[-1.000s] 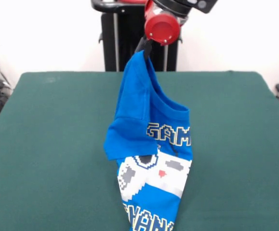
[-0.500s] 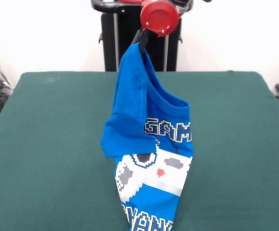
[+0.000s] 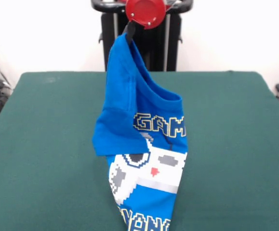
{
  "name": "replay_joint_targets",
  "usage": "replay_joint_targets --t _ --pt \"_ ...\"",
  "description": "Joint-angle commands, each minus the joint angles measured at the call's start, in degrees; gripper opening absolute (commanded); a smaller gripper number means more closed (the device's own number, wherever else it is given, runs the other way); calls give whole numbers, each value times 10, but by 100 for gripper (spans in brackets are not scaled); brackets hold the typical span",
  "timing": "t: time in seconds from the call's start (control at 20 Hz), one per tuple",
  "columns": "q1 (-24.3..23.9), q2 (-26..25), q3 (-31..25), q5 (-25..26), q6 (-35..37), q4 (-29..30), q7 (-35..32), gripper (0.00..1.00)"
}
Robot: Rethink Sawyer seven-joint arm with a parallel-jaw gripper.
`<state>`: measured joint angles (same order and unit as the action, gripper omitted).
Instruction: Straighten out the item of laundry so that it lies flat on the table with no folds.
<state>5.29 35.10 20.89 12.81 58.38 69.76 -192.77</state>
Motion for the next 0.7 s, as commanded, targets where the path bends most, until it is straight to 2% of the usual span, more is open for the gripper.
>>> replay_joint_targets --t 0.05,0.25,0.55,0.7 --pt "3 -37 -64 33 46 11 138 0" --pt "1 -38 -66 22 48 10 113 0" --pt "-12 -17 -93 -2 98 9 144 0" --pt "-28 -4 -115 -12 75 30 159 0"
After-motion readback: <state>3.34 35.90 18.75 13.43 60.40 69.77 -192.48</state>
